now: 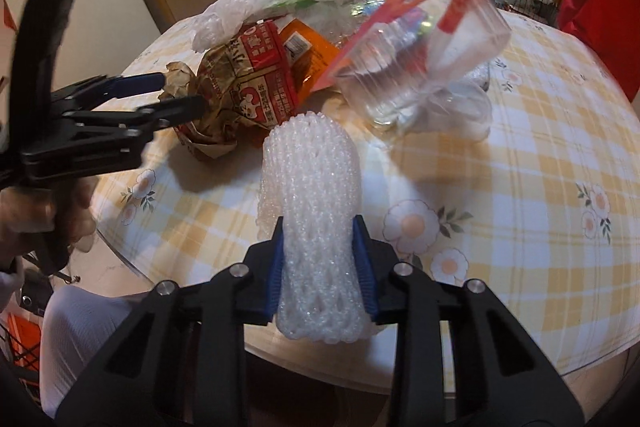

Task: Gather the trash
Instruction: 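Grasp the brown paper bag with the left tool while the right tool grasps the white foam net, then carry the brown paper bag to the bin and release it with the left tool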

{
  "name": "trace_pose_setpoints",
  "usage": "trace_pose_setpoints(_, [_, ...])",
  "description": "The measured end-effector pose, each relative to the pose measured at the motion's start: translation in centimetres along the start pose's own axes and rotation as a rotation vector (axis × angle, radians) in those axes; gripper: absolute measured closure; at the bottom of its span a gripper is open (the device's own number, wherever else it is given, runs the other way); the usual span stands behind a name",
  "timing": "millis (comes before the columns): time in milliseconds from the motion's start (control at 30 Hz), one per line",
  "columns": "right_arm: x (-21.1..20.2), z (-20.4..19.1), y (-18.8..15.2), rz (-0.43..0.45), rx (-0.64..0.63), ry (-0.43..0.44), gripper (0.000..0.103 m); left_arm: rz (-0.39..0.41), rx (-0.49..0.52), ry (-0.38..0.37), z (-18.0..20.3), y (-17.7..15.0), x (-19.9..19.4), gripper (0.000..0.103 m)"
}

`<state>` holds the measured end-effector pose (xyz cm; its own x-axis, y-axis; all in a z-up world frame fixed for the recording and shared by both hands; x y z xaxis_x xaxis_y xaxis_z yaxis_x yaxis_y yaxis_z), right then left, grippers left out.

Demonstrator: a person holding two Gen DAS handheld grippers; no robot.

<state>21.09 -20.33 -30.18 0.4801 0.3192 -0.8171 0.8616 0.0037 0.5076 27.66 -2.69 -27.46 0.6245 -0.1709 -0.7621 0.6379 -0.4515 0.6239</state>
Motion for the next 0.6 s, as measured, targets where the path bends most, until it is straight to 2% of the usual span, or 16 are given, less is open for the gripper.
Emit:
trace_pose_setpoints(100, [-0.4, 0.8, -0.3, 0.004, 0.043, 0.005, 0.069, -0.021, 0.055, 0.043, 0.6, 0.2, 1.1, 0.021])
trace_pose_setpoints(167, [-0.7, 1.0, -0.5, 0.003, 0.06, 0.006, 0.069, -0.03, 0.133, 0.087, 1.5, 0.0, 1.7, 0.021])
trace_pose_setpoints(200, [-0.8, 1.2, -0.7, 0.001, 0.066, 0.007, 0.069, -0.033, 0.155, 0.099, 1.8, -0.1, 1.7, 0.025])
trace_pose_setpoints(267, [-1.2, 1.3, -0.9, 0.001, 0.069, 0.005, 0.069, -0.032, 0.195, 0.133, 2.2, -0.4, 1.5, 0.039])
trace_pose_setpoints(300, [-1.5, 1.3, -1.1, 0.005, 0.069, 0.004, 0.069, -0.026, 0.199, 0.125, 2.2, -0.5, 1.3, 0.05])
trace_pose_setpoints(333, [-1.9, 1.4, -1.2, 0.01, 0.073, 0.006, 0.069, -0.021, 0.2, 0.104, 2.2, -0.6, 0.9, 0.073])
trace_pose_setpoints(367, [-2.1, 1.5, -1.2, 0.013, 0.075, 0.006, 0.069, -0.035, 0.192, 0.101, 2.1, -0.9, 0.7, 0.071])
trace_pose_setpoints(600, [-4.6, 1.1, -1.1, 0.06, 0.079, 0.01, 0.069, 0.005, 0.105, 0.067, 0.8, -2.2, -3.2, 0.072])
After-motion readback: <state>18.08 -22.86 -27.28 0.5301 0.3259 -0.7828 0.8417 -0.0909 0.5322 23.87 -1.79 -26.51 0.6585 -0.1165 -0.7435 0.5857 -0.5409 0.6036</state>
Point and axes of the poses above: each gripper's, at about its wrist camera, not at the fingertips, and x roughly the way its jaws point, z to its right, y to its top, the point moved 2 cm from there along x, roughly the way its jaws point, and after that the axes turned 8 degrees about x, right-handed, at the moved point
